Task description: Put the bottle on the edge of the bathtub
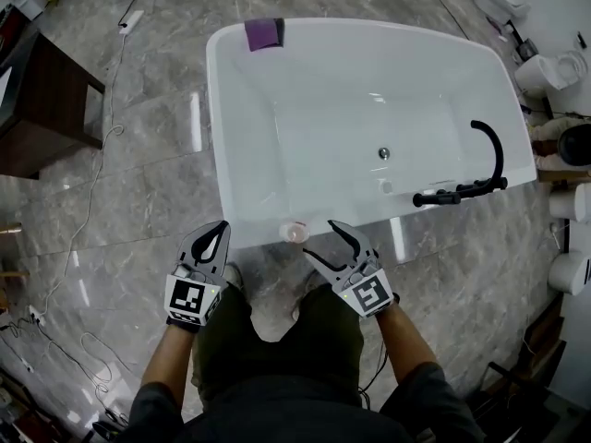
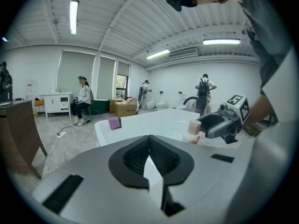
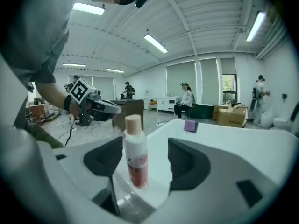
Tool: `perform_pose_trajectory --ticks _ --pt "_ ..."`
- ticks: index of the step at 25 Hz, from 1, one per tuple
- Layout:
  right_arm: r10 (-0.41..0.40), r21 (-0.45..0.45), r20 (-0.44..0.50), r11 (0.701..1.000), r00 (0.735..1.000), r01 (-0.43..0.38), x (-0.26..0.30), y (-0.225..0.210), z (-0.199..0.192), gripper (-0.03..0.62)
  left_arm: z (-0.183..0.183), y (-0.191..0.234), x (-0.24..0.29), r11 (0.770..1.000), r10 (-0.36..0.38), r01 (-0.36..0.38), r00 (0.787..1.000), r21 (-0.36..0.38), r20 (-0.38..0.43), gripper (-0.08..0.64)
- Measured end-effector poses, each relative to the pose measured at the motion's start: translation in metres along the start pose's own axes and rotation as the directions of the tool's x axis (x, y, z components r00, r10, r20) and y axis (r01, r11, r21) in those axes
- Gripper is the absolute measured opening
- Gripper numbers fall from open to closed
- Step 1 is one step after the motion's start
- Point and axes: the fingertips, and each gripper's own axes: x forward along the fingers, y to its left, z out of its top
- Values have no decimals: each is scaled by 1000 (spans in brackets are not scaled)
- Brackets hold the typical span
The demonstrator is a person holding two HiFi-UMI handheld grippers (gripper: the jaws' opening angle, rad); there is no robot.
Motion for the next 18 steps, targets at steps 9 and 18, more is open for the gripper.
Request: perform_pose_trajectory --ticks 9,18 --pt "-243 89 27 967 970 240 -63 -8 95 195 97 -19 -35 999 -39 39 999 22 17 2" --pt "-398 167 8 905 917 392 -120 -3 176 141 174 -39 -75 996 -88 88 996 22 12 2"
